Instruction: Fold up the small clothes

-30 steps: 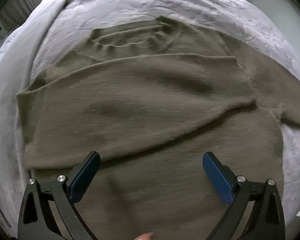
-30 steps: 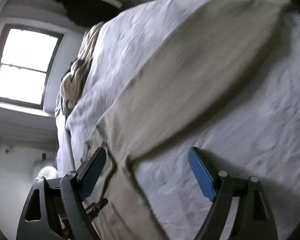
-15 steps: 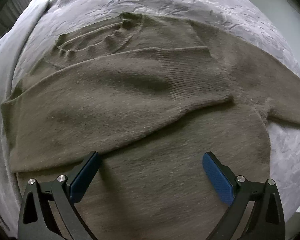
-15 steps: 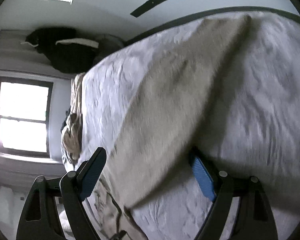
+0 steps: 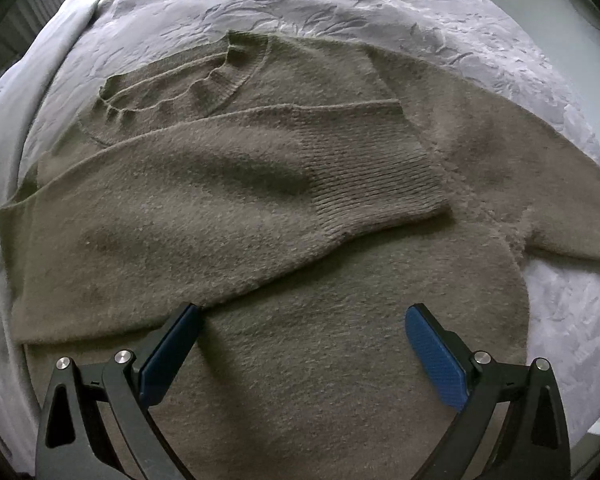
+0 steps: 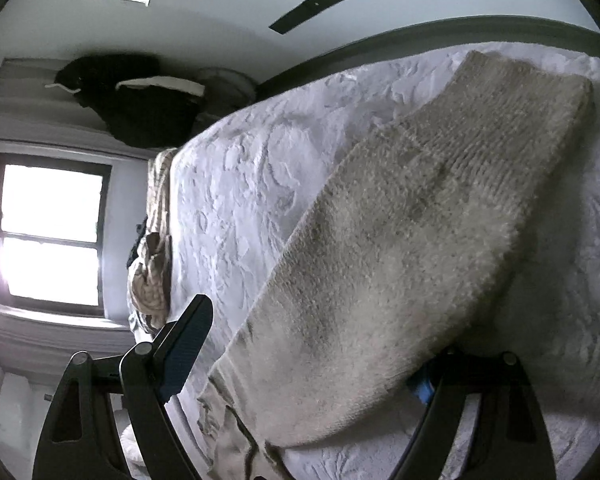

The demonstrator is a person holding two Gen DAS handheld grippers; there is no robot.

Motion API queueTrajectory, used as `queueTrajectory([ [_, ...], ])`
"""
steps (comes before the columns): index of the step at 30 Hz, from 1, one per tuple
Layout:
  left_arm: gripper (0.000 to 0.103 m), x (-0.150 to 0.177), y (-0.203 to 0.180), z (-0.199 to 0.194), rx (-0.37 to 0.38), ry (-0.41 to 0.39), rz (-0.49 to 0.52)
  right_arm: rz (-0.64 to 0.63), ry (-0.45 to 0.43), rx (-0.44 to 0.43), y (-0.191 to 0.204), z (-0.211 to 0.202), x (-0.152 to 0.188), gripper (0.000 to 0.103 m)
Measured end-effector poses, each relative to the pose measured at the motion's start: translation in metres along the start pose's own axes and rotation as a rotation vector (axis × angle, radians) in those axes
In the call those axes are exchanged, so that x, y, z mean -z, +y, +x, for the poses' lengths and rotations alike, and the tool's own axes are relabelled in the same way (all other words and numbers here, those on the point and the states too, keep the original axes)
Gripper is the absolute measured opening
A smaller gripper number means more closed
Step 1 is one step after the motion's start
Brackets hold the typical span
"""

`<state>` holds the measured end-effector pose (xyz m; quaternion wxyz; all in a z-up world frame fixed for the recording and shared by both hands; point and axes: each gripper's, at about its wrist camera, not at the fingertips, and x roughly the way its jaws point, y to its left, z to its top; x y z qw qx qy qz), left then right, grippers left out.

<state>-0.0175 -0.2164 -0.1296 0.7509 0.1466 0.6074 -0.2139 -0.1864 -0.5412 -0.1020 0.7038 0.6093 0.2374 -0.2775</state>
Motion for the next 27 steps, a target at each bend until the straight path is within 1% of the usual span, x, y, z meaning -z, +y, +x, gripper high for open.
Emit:
queueTrajectory([
  [2, 0.102, -0.002, 0.000, 0.000, -0.004, 0.000, -0.002, 0.001, 0.024, 0.031, 0.002, 0.005, 0.001, 0.063],
  [3, 0.102, -0.004, 0.002, 0.000, -0.006, 0.001, -0.004, 0.003, 0.036, 0.039, 0.003, 0.008, 0.001, 0.040],
  [4, 0.102, -0.010, 0.007, 0.002, -0.005, 0.002, -0.006, 0.004, 0.046, 0.042, 0.003, 0.010, 0.002, 0.021],
  [6, 0.102, -0.012, 0.020, 0.006, -0.003, 0.002, -0.011, 0.002, 0.048, 0.038, 0.005, 0.012, 0.004, 0.010],
  [8, 0.102, -0.016, 0.022, 0.008, -0.003, 0.000, -0.020, -0.015, 0.042, 0.037, 0.011, 0.013, 0.007, 0.010],
  [10, 0.102, -0.016, 0.032, 0.011, 0.000, 0.000, -0.028, -0.039, 0.053, 0.019, 0.021, 0.016, 0.010, 0.009],
  [16, 0.102, -0.018, 0.047, 0.008, 0.005, -0.011, -0.043, -0.177, 0.092, -0.050, 0.070, 0.028, 0.028, 0.010],
  [18, 0.102, -0.017, 0.056, 0.006, 0.005, -0.016, -0.051, -0.241, 0.120, -0.081, 0.094, 0.038, 0.039, 0.010],
  [22, 0.102, -0.018, 0.073, 0.004, -0.002, -0.028, -0.079, -0.392, 0.186, -0.121, 0.144, 0.058, 0.072, 0.010],
  [23, 0.102, -0.018, 0.078, 0.004, -0.006, -0.029, -0.085, -0.447, 0.210, -0.130, 0.162, 0.066, 0.086, 0.010],
  [26, 0.102, -0.016, 0.097, 0.003, -0.018, -0.037, -0.108, -0.578, 0.269, -0.143, 0.195, 0.081, 0.123, 0.010],
  [27, 0.102, -0.016, 0.102, 0.003, -0.018, -0.038, -0.117, -0.634, 0.296, -0.138, 0.207, 0.089, 0.142, 0.010],
])
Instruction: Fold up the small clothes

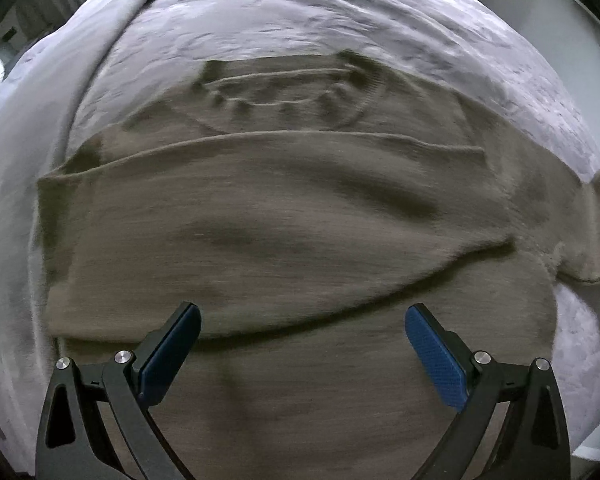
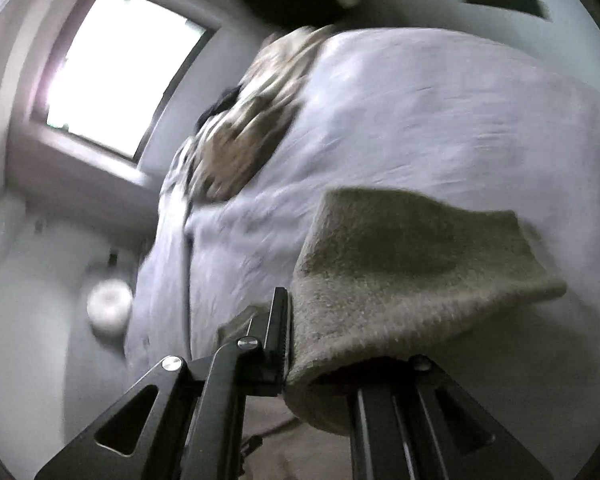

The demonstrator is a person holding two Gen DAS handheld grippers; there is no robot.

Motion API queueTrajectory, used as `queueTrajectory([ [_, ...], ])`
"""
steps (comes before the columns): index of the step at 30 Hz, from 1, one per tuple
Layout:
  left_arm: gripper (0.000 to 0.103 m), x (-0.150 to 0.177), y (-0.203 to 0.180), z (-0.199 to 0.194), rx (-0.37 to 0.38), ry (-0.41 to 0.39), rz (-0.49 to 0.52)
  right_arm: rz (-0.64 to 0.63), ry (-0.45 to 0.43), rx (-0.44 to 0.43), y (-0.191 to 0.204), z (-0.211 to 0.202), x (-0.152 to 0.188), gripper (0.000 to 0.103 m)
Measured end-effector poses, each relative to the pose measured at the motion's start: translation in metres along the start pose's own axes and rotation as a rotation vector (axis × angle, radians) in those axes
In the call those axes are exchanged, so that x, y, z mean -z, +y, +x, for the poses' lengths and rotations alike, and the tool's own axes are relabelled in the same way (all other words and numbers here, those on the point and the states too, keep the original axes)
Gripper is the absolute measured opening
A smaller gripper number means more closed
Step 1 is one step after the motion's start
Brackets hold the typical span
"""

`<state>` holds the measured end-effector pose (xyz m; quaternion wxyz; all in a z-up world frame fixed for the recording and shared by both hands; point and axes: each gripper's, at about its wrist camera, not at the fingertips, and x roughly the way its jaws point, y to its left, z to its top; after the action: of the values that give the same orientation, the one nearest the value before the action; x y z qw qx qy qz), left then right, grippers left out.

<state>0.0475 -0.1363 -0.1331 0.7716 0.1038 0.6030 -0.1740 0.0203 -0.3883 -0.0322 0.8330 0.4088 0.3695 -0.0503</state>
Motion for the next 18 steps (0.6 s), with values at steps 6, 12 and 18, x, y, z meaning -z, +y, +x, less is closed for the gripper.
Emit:
queueTrajectory([
  [6, 0.102, -0.002, 0.044, -0.004, -0.013, -0.035, -0.058, -0.201, 0.245, 0.038, 0.073, 0.100, 0.064, 0.010],
  [12, 0.102, 0.000, 0.092, -0.003, -0.052, -0.047, -0.151, -0.140, 0.410, 0.136, 0.058, 0.158, 0.120, 0.014],
  [18, 0.102, 0.006, 0.132, 0.006, -0.055, -0.037, -0.202, 0.095, 0.324, 0.067, 0.026, 0.123, 0.124, 0.057],
])
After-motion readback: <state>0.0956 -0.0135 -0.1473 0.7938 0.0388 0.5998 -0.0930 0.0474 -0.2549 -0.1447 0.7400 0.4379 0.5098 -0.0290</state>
